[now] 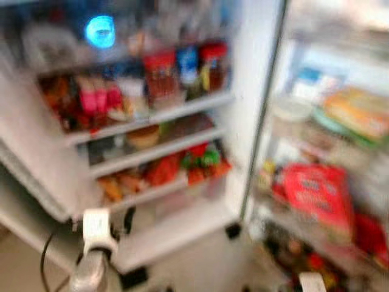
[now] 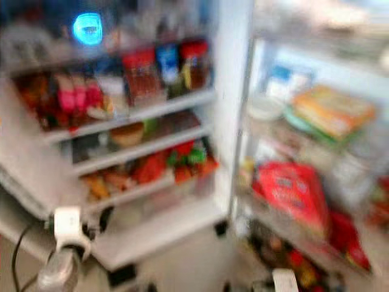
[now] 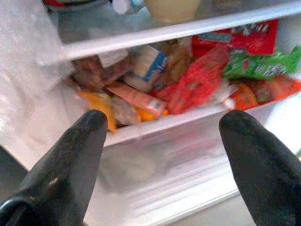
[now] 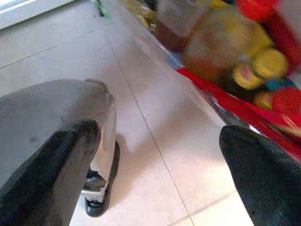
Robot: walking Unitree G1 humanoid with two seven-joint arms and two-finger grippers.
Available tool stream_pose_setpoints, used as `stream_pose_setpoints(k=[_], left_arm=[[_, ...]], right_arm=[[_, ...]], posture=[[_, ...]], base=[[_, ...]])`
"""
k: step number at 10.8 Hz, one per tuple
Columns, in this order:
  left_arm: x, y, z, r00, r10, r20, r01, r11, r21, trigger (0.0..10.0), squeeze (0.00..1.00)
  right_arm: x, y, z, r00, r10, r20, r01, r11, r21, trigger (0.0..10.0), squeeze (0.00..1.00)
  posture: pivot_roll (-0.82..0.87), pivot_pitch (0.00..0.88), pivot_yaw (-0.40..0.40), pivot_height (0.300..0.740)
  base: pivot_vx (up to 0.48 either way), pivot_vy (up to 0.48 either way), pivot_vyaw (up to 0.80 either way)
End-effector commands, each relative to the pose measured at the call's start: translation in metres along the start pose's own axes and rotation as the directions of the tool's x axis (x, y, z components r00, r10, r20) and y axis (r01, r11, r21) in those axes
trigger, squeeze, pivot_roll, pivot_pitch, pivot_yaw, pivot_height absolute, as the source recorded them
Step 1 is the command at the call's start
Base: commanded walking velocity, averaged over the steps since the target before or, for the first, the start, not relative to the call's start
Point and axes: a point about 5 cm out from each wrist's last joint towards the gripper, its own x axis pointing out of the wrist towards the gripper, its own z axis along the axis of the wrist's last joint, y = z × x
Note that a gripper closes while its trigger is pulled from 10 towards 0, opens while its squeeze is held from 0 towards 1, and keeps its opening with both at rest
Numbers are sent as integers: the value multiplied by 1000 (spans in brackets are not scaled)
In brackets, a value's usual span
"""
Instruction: Restocking fridge
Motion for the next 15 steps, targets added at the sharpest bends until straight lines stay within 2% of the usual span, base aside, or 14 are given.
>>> stream_pose_setpoints(k=[1, 3, 5, 6, 8, 12, 15], left_arm=[[-3, 15, -21, 989, 71, -131, -74, 997, -19, 10000, 0], [-8, 26, -44, 955, 106, -275, -111, 994, -3, 10000, 0], [-24, 34, -70, 891, 129, -435, -123, 992, 42, 10000, 0], [-34, 37, -84, 848, 138, -512, -119, 990, 70, 10000, 0], [-45, 37, -96, 803, 146, -578, -125, 989, 76, 10000, 0], [-61, 28, -113, 749, 126, -650, -92, 992, 86, 10000, 0], [-65, 29, -116, 740, 125, -661, -96, 992, 80, 10000, 0]], right_arm=[[1, 14, -4, 999, 45, -17, -45, 999, 5, 10000, 0], [2, 15, -3, 999, 48, -16, -48, 999, 3, 10000, 0], [2, 16, -1, 999, 46, -10, -46, 999, 11, 10000, 0], [2, 16, -1, 999, 47, -8, -47, 999, 13, 10000, 0], [2, 17, -1, 999, 47, -6, -47, 999, 16, 10000, 0], [2, 17, -2, 999, 49, -12, -49, 999, 17, 10000, 0], [2, 18, -2, 999, 52, -13, -51, 999, 18, 10000, 0]], posture=[[-48, 15, 33, 643], [-49, 18, 35, 643], [-46, 21, 38, 643], [-49, 23, 39, 643], [-50, 26, 40, 643], [-48, 28, 40, 643], [-49, 26, 43, 643]], base=[[0, 0, 0], [0, 0, 0], [0, 0, 0], [0, 0, 0], [0, 163, 0], [0, 401, 0], [0, 360, 0]])
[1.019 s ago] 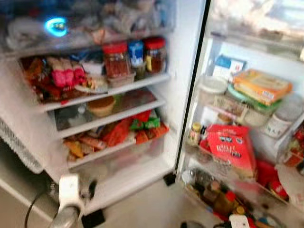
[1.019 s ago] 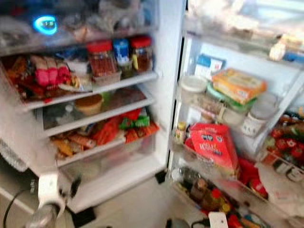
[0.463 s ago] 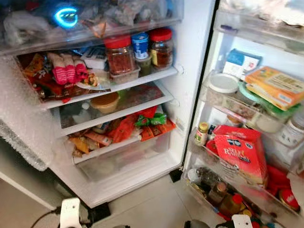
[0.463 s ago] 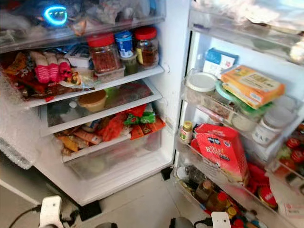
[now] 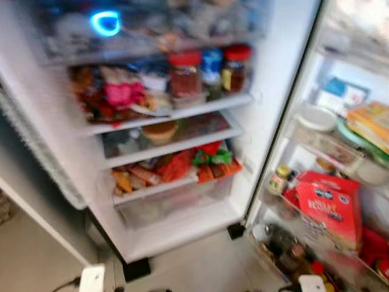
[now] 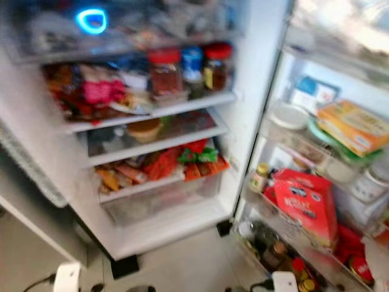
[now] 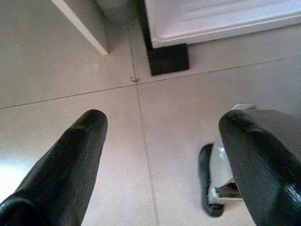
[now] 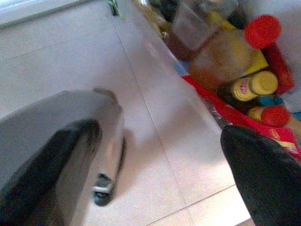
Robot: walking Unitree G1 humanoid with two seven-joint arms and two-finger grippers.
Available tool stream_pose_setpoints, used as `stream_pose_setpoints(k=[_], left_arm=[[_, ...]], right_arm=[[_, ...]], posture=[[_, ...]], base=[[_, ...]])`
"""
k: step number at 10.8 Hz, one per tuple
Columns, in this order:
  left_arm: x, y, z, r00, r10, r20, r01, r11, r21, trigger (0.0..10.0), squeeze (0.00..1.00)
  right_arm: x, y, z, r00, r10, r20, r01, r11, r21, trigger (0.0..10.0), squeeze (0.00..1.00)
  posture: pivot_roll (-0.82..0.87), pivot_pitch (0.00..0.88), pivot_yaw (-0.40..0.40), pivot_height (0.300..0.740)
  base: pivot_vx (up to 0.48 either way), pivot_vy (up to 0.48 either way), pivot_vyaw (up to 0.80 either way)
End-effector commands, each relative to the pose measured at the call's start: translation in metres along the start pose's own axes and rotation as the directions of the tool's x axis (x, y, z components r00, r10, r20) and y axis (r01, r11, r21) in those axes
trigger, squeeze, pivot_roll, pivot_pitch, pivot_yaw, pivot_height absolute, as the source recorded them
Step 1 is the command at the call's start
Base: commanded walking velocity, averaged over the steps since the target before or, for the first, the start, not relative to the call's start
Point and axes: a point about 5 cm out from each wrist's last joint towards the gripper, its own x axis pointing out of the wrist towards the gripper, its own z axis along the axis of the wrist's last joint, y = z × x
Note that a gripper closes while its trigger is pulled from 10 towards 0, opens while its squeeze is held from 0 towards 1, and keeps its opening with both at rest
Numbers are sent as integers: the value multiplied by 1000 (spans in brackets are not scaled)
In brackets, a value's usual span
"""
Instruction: Restocking fridge
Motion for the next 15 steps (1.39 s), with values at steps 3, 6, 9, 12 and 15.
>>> stream_pose_setpoints(k=[3, 6, 9, 12, 15], left_arm=[[-2, 10, -8, 999, 18, -50, -19, 1000, -2, 10000, 0], [-2, 7, -12, 998, 18, -68, -18, 1000, -4, 10000, 0], [-2, -2, -13, 997, 7, -77, -8, 1000, -11, 10000, 0], [-1, -5, -14, 996, -9, -90, 6, 999, -33, 10000, 0], [-1, -2, -12, 996, -4, -88, 0, 999, -49, 10000, 0]], right_arm=[[1, 13, -6, 999, 41, -22, -40, 999, 11, 10000, 0], [1, 14, -6, 999, 43, -23, -42, 999, 13, 10000, 0], [1, 13, -7, 999, 40, -27, -40, 999, 4, 10000, 0], [0, 15, -7, 998, 58, -17, -58, 998, 10, 10000, 0], [0, 15, -7, 998, 61, -14, -61, 998, 13, 10000, 0]], posture=[[-45, 15, 47, 643], [-48, 7, 48, 643], [-50, 0, 48, 643], [-51, 0, 50, 643], [-58, 0, 54, 672]], base=[[0, 349, 0], [0, 345, 0], [0, 301, 0], [0, 94, 0], [0, 0, 0]])
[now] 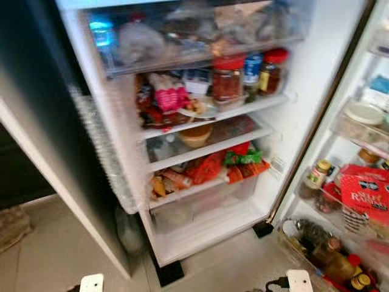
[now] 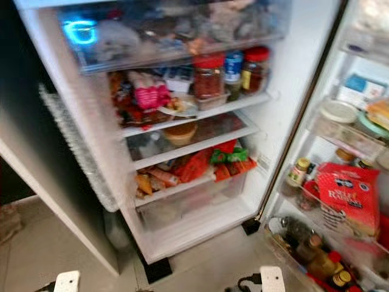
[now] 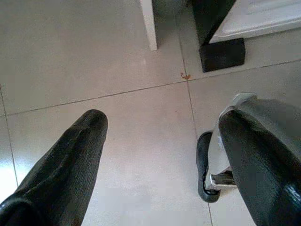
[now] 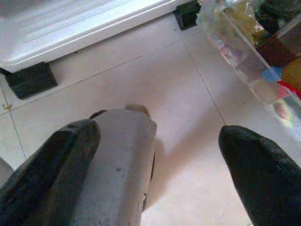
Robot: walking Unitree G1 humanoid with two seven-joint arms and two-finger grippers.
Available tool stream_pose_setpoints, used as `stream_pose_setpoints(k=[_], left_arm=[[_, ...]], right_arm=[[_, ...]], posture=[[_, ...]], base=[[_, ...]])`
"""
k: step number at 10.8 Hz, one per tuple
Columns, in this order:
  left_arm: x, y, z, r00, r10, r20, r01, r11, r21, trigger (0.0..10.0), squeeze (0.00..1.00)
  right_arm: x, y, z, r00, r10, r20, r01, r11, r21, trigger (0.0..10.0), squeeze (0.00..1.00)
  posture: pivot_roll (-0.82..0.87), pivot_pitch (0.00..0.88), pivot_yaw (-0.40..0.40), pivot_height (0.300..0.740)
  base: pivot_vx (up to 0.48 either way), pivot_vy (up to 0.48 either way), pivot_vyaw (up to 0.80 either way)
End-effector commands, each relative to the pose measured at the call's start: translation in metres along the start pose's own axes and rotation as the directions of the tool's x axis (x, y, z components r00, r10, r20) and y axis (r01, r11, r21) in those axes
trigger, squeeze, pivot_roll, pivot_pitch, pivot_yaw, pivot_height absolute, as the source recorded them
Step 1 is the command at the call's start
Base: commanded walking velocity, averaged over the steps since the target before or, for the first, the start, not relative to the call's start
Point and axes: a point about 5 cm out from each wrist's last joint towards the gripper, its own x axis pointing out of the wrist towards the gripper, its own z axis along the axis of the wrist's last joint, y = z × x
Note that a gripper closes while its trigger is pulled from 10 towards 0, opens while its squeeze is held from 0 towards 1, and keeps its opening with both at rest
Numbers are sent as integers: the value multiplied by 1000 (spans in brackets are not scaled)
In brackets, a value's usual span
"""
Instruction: Restocking fridge
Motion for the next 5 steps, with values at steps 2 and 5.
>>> stream_pose_setpoints(k=[2, 5], left_arm=[[0, 1, 1, 1000, 0, -1, 0, 999, -36, 10000, 0], [-1, 2, -3, 1000, -1, -18, 1, 1000, -17, 10000, 0]], right_arm=[[-3, 0, -14, 998, 4, -55, -4, 1000, 8, 10000, 0], [-3, 1, -15, 998, 7, -58, -7, 1000, 5, 10000, 0]], posture=[[-60, 0, 54, 692], [-62, 0, 55, 712]], base=[[0, 0, 0], [0, 0, 0]])
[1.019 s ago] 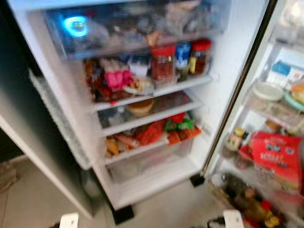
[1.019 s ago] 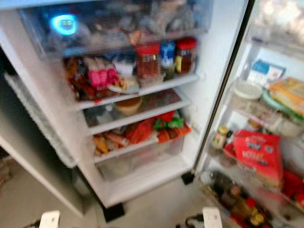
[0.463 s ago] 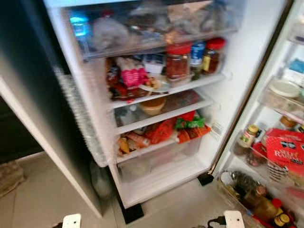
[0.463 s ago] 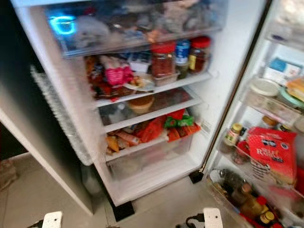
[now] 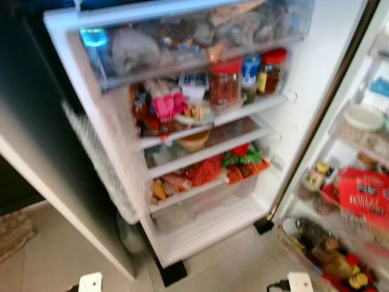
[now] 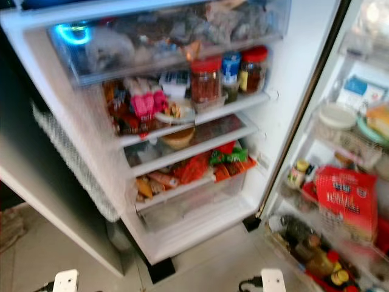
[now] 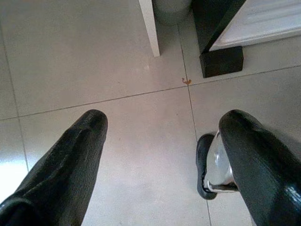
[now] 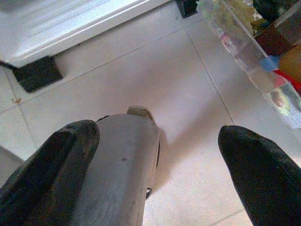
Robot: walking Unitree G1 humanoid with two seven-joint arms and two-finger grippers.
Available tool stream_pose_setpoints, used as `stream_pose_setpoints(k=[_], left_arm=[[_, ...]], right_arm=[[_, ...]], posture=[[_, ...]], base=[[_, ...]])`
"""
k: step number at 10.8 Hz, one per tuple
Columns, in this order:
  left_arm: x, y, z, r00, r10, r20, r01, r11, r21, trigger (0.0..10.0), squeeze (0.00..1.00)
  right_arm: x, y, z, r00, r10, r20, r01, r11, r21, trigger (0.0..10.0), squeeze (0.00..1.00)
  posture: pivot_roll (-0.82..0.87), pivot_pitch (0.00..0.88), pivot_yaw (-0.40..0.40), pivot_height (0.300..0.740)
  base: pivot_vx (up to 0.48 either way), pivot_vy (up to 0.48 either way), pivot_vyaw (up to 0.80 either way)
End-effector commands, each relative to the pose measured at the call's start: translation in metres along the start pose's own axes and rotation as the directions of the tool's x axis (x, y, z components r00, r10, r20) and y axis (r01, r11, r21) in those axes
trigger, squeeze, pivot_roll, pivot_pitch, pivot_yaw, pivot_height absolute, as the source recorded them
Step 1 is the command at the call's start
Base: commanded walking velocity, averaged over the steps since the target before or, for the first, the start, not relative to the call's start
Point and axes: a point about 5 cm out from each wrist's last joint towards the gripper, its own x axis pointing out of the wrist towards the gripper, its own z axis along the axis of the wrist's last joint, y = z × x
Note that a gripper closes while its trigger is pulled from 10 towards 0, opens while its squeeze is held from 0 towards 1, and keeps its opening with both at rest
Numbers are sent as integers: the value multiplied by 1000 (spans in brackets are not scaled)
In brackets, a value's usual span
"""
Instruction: Restocking fridge
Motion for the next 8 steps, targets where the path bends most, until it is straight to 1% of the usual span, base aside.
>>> stream_pose_setpoints(k=[1, 3, 8], left_arm=[[-1, 2, -7, 1000, 3, -30, -3, 1000, 5, 10000, 0], [-2, 2, -9, 999, 2, -35, -2, 1000, -3, 10000, 0], [-1, 1, -8, 999, 0, -37, -1, 1000, -18, 10000, 0]], right_arm=[[-1, 1, -5, 1000, 8, -21, -8, 1000, 0, 10000, 0], [-1, 2, -5, 1000, 10, -17, -10, 1000, 4, 10000, 0], [0, 1, -3, 1000, -4, -16, 5, 1000, 24, 10000, 0]], posture=[[-62, 0, 55, 717], [-57, 0, 54, 737], [-54, 0, 51, 740]], base=[[0, 0, 0], [0, 0, 0], [0, 0, 0]])
